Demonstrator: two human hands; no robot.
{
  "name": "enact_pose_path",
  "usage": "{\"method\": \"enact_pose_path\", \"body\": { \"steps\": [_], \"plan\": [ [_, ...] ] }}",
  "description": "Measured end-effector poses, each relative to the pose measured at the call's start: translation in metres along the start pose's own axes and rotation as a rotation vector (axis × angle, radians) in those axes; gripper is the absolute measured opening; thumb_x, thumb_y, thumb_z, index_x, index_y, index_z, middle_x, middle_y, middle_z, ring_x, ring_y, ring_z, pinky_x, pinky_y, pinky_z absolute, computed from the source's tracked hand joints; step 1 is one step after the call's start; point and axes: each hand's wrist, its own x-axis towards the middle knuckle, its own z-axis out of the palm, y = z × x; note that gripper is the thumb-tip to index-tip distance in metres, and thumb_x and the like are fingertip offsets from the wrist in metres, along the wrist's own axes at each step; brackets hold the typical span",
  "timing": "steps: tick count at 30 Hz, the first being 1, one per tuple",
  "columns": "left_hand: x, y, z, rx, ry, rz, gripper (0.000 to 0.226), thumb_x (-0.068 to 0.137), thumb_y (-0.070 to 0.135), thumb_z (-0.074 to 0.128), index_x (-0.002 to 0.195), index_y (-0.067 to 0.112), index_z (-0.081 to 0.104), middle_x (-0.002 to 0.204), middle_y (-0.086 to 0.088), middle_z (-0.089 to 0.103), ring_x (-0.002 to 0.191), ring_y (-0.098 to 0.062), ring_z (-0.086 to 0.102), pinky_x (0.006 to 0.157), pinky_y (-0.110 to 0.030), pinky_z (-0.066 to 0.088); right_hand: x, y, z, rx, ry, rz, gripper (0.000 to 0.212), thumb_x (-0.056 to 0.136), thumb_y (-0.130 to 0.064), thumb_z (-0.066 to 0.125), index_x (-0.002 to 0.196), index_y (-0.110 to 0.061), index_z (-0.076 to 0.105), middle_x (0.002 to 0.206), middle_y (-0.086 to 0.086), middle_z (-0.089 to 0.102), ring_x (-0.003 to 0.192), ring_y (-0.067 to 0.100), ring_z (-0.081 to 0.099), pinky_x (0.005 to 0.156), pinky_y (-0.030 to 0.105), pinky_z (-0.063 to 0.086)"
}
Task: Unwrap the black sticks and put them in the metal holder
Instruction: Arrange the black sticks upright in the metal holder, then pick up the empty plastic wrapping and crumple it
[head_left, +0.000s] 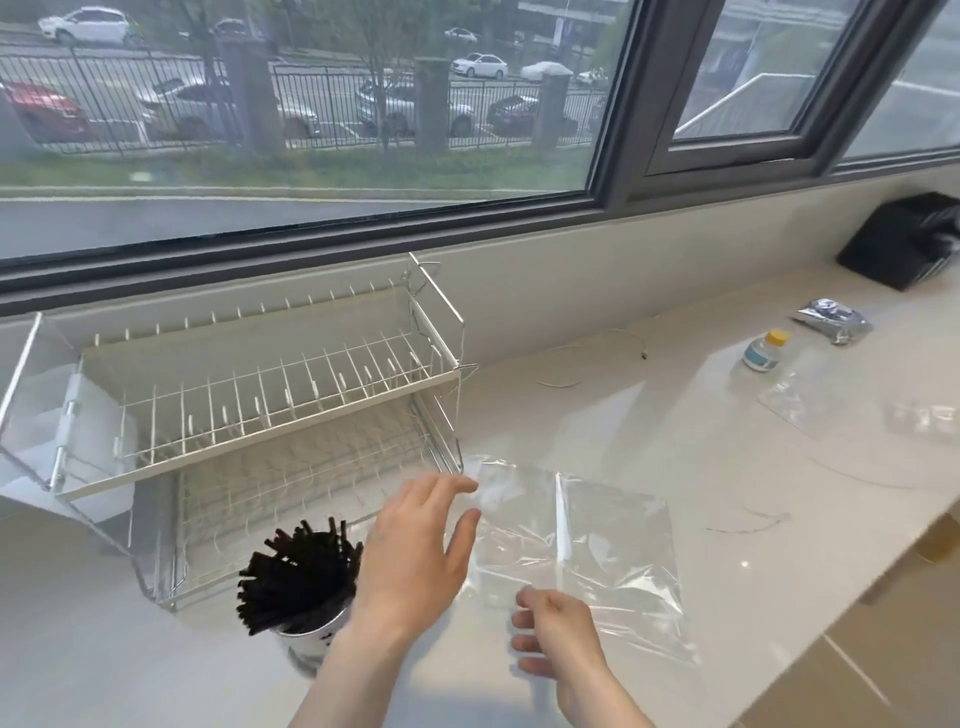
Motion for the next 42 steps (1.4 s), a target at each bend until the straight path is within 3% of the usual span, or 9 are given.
{"method": "enact_pose_path", "body": {
  "steps": [5, 9, 15, 19, 24, 32, 37, 40, 42],
  "plan": [
    [0.0, 0.011, 0.088, 0.079, -0.373, -0.017, 0.042, 0.098, 0.043, 0.051, 0.139, 0.036, 0.049, 0.144, 0.017, 0.052, 0.136, -0.012, 0.044, 0.11, -0.025, 0.032, 0.017, 0.014, -0.048, 0.198, -0.033, 0.32, 0.026, 0.095, -0.018, 0.064, 0.1, 0.008, 0.066, 0.084, 0.024, 0.067, 0.063, 0.035, 0.065, 0.058, 0.04, 0.057],
    [-0.021, 0.007, 0.138, 0.226, -0.647, -0.067, 0.066, 0.101, 0.048, 0.043, 0.16, 0.031, 0.02, 0.17, 0.009, 0.015, 0.158, -0.016, 0.009, 0.125, -0.03, 0.006, 0.034, 0.021, -0.067, 0.474, -0.004, 0.434, 0.024, 0.098, -0.012, 0.064, 0.105, 0.009, 0.056, 0.105, 0.031, 0.063, 0.076, 0.043, 0.068, 0.057, 0.045, 0.058],
    [-0.05, 0.01, 0.167, 0.28, -0.736, -0.146, 0.07, 0.098, 0.048, 0.043, 0.161, 0.034, 0.015, 0.169, 0.011, 0.014, 0.157, -0.016, 0.011, 0.124, -0.032, 0.012, 0.056, 0.018, -0.068, 0.669, 0.133, 0.364, 0.016, 0.093, -0.002, 0.069, 0.087, 0.009, 0.059, 0.074, 0.022, 0.062, 0.06, 0.03, 0.061, 0.035, 0.027, 0.053],
    [-0.046, 0.023, 0.167, 0.228, -0.7, -0.148, 0.062, 0.098, 0.057, 0.038, 0.157, 0.039, 0.027, 0.155, 0.018, 0.039, 0.144, -0.009, 0.033, 0.116, -0.026, 0.022, 0.065, 0.012, -0.074, 0.598, 0.2, 0.317, 0.009, 0.096, -0.003, 0.064, 0.088, 0.002, 0.062, 0.068, 0.015, 0.055, 0.054, 0.022, 0.054, 0.034, 0.02, 0.044],
    [-0.019, 0.041, 0.149, 0.053, -0.525, -0.227, 0.046, 0.101, 0.057, 0.039, 0.143, 0.041, 0.049, 0.133, 0.02, 0.061, 0.126, -0.006, 0.052, 0.105, -0.023, 0.035, 0.073, -0.018, -0.089, 0.503, 0.269, 0.164, 0.014, 0.09, -0.011, 0.069, 0.08, -0.005, 0.063, 0.066, 0.007, 0.056, 0.057, 0.021, 0.049, 0.047, 0.025, 0.039],
    [0.052, 0.057, 0.073, -0.293, -0.125, -0.326, 0.023, 0.101, 0.042, 0.053, 0.122, 0.04, 0.062, 0.111, 0.023, 0.07, 0.109, 0.003, 0.063, 0.09, -0.028, 0.048, 0.053, -0.128, -0.112, 0.598, 0.248, -0.137, 0.015, 0.091, -0.009, 0.073, 0.083, -0.01, 0.061, 0.087, 0.011, 0.056, 0.078, 0.022, 0.051, 0.058, 0.034, 0.055],
    [0.083, 0.06, -0.01, -0.434, 0.125, -0.261, 0.014, 0.102, 0.028, 0.058, 0.111, 0.034, 0.067, 0.103, 0.016, 0.074, 0.099, 0.003, 0.066, 0.076, -0.007, 0.043, -0.003, -0.207, -0.087, 0.594, 0.225, -0.491, 0.011, 0.091, -0.008, 0.071, 0.093, -0.007, 0.06, 0.088, 0.014, 0.059, 0.079, 0.024, 0.056, 0.048, 0.025, 0.059],
    [0.091, 0.061, -0.07, -0.464, 0.241, -0.2, 0.014, 0.102, 0.032, 0.057, 0.112, 0.038, 0.066, 0.105, 0.015, 0.074, 0.098, 0.0, 0.068, 0.081, -0.021, 0.05, -0.054, -0.246, -0.061, 0.508, 0.181, -0.743, 0.014, 0.092, -0.013, 0.071, 0.083, -0.01, 0.06, 0.082, 0.008, 0.063, 0.074, 0.023, 0.06, 0.048, 0.017, 0.054],
    [0.093, 0.06, -0.111, -0.489, 0.323, -0.159, 0.013, 0.102, 0.033, 0.056, 0.111, 0.041, 0.063, 0.107, 0.013, 0.073, 0.098, -0.006, 0.07, 0.084, -0.032, 0.055, -0.093, -0.266, -0.041, 0.419, 0.097, -0.91, 0.016, 0.093, -0.015, 0.071, 0.083, -0.007, 0.062, 0.075, 0.004, 0.065, 0.068, 0.018, 0.063, 0.055, 0.026, 0.061]
  ]
}}
